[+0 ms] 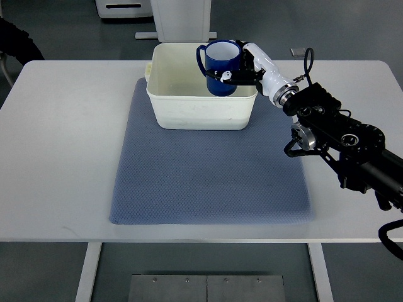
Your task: Place cup in box with right hand
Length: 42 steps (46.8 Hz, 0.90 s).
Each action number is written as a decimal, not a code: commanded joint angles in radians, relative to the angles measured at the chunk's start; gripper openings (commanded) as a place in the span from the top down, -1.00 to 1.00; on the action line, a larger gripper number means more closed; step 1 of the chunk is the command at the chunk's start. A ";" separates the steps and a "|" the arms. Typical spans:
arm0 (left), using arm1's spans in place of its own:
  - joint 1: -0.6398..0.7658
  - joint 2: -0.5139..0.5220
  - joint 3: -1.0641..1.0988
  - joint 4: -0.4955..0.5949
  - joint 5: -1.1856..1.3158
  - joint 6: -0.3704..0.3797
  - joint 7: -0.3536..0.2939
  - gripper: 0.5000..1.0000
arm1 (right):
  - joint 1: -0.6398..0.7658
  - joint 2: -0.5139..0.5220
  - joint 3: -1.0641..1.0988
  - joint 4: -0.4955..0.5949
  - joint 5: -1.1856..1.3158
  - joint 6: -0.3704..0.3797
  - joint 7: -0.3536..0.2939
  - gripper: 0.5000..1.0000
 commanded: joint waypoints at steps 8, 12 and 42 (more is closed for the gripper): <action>0.000 0.000 0.000 0.000 0.000 0.000 0.000 -1.00 | -0.002 0.004 -0.001 0.000 0.000 0.000 0.002 -0.92; 0.000 0.000 0.000 0.000 0.000 0.000 0.000 -1.00 | -0.008 0.004 -0.001 0.002 0.000 0.000 0.003 -0.95; 0.000 0.000 0.000 0.000 0.000 0.000 0.000 -1.00 | 0.003 -0.085 0.011 0.026 0.008 0.004 0.005 -0.97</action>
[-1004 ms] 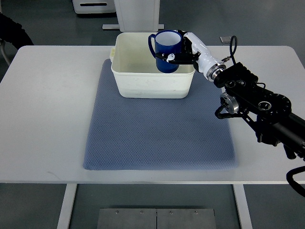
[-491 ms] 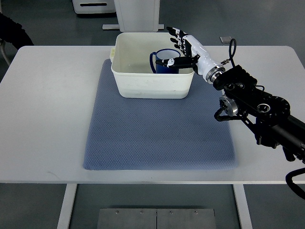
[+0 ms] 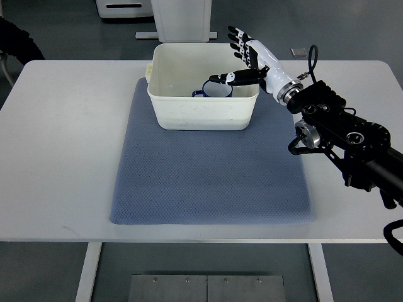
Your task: Place cup in box with right hand
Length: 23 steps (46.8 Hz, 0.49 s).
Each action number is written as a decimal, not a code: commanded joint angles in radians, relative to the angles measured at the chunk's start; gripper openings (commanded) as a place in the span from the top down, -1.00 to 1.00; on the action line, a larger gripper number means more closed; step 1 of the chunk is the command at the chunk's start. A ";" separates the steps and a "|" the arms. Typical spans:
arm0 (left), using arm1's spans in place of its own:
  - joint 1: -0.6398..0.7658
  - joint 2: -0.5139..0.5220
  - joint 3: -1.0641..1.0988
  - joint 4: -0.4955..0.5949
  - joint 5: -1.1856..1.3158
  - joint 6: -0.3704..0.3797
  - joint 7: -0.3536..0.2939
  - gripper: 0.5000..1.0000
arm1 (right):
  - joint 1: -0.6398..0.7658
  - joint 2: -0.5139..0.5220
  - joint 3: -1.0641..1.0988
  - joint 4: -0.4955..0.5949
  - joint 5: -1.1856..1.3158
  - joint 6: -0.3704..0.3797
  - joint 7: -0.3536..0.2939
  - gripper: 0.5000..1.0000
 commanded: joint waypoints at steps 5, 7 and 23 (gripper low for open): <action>0.000 0.000 0.000 0.000 0.000 0.000 0.000 -1.00 | -0.011 -0.099 0.007 0.054 0.019 0.014 0.004 -0.97; 0.000 0.000 0.000 0.000 0.000 0.000 0.000 -1.00 | -0.019 -0.126 0.010 0.074 0.030 0.017 0.006 -0.98; 0.000 0.000 0.000 0.000 0.000 0.000 0.000 -1.00 | -0.103 -0.269 0.087 0.133 0.103 0.077 0.006 -0.99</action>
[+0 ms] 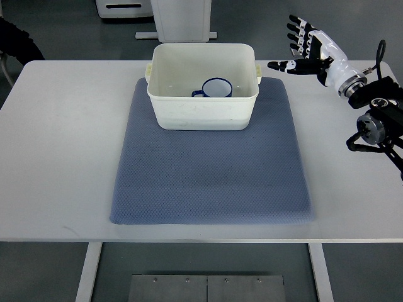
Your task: Place cup in box with right hand
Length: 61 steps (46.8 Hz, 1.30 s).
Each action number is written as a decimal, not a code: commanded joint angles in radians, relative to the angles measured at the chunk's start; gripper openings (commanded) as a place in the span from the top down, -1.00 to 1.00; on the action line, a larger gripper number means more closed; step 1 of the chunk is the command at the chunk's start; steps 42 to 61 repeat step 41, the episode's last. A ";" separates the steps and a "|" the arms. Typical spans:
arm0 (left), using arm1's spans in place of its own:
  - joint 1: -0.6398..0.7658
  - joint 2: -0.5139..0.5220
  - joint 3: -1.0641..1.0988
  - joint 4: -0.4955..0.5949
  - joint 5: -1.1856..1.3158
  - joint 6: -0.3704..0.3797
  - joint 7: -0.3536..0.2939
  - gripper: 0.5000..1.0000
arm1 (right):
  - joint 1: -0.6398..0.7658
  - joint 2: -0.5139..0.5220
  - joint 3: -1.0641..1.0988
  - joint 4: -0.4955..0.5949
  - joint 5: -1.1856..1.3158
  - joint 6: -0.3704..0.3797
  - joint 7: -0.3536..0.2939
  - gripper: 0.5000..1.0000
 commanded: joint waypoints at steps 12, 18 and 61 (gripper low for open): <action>0.000 0.000 0.000 0.000 -0.001 0.000 0.000 -1.00 | -0.145 -0.039 0.133 0.054 0.000 0.023 0.006 -1.00; 0.000 0.000 0.000 0.000 0.000 0.000 0.000 -1.00 | -0.187 -0.039 0.162 0.049 0.000 0.023 0.014 -1.00; 0.000 0.000 0.000 0.000 0.000 0.000 0.000 -1.00 | -0.282 -0.049 0.162 0.038 0.098 0.018 0.014 -1.00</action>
